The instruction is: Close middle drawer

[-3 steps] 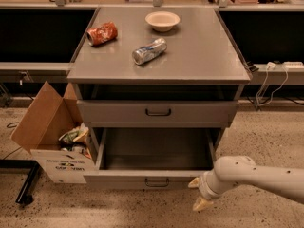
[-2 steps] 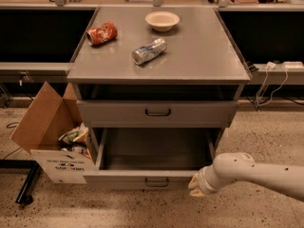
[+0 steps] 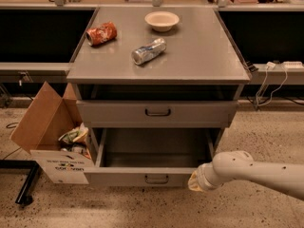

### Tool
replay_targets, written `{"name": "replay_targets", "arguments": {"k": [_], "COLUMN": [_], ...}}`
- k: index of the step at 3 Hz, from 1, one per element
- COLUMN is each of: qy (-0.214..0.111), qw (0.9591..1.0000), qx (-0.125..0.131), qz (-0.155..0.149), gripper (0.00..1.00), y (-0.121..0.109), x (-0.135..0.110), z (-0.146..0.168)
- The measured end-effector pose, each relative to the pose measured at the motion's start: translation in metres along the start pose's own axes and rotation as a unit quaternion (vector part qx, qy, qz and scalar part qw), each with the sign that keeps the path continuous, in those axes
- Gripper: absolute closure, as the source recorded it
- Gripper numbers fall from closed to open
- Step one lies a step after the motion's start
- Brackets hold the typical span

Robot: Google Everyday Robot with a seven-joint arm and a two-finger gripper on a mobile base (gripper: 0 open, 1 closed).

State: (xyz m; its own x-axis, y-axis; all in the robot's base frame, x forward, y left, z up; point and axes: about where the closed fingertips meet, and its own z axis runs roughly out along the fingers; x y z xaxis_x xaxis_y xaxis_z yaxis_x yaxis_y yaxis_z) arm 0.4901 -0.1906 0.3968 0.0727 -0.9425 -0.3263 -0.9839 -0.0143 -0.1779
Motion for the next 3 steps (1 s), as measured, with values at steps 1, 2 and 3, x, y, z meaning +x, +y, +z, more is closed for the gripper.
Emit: {"name": "replay_targets", "arguments": {"k": [1,2,3], "qy": [0.000,0.000,0.000], "qw": [1.0000,1.0000,1.0000], "qx": [0.008,0.008,0.008], "qz": [-0.002,-0.002,-0.002], "gripper": [1.00,0.77,0.54], "y": [-0.0067,-0.0066,-0.0066], "x": [-0.0019,-0.0019,-0.0019], "z": [0.0013,0.0013,0.0014]}}
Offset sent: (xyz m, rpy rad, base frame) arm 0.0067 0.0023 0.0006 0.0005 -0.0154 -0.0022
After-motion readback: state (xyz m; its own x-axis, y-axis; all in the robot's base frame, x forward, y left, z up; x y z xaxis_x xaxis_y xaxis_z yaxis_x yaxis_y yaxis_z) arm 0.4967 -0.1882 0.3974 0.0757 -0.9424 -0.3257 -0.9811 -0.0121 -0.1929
